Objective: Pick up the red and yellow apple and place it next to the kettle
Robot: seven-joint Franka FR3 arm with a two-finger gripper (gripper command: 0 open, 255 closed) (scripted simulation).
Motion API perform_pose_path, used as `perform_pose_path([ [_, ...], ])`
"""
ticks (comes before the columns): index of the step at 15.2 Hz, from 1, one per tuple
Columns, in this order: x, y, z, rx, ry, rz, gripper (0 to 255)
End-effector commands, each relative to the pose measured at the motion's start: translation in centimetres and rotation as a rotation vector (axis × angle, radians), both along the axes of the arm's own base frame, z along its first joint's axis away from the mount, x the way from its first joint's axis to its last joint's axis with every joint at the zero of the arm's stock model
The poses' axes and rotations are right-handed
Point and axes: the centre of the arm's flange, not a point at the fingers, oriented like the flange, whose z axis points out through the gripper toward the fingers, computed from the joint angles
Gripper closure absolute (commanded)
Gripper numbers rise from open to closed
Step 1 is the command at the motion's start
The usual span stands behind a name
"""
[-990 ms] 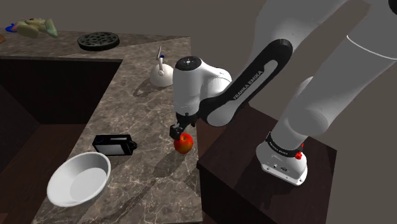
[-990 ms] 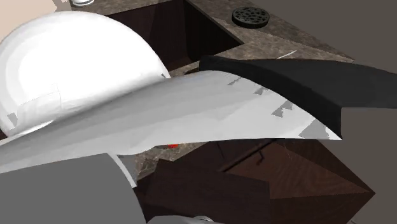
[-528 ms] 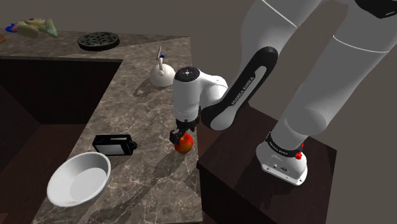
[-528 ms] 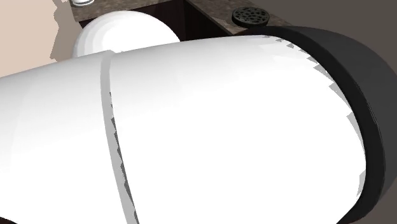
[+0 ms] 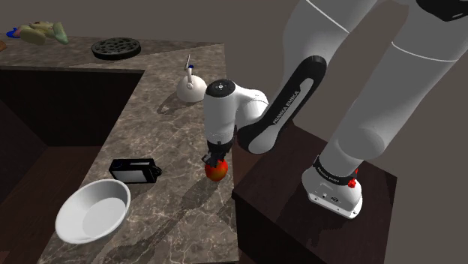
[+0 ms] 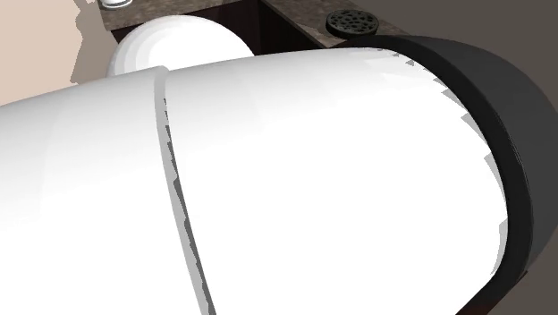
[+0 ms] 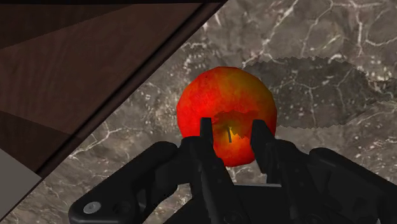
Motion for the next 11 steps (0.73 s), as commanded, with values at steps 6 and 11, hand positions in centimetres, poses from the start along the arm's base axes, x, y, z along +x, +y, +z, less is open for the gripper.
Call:
perform_pose_path([
  [6, 0.0, 0.0, 0.0, 0.000, 0.000, 0.000, 255],
  [11, 0.0, 0.0, 1.6, 0.000, 0.000, 0.000, 255],
])
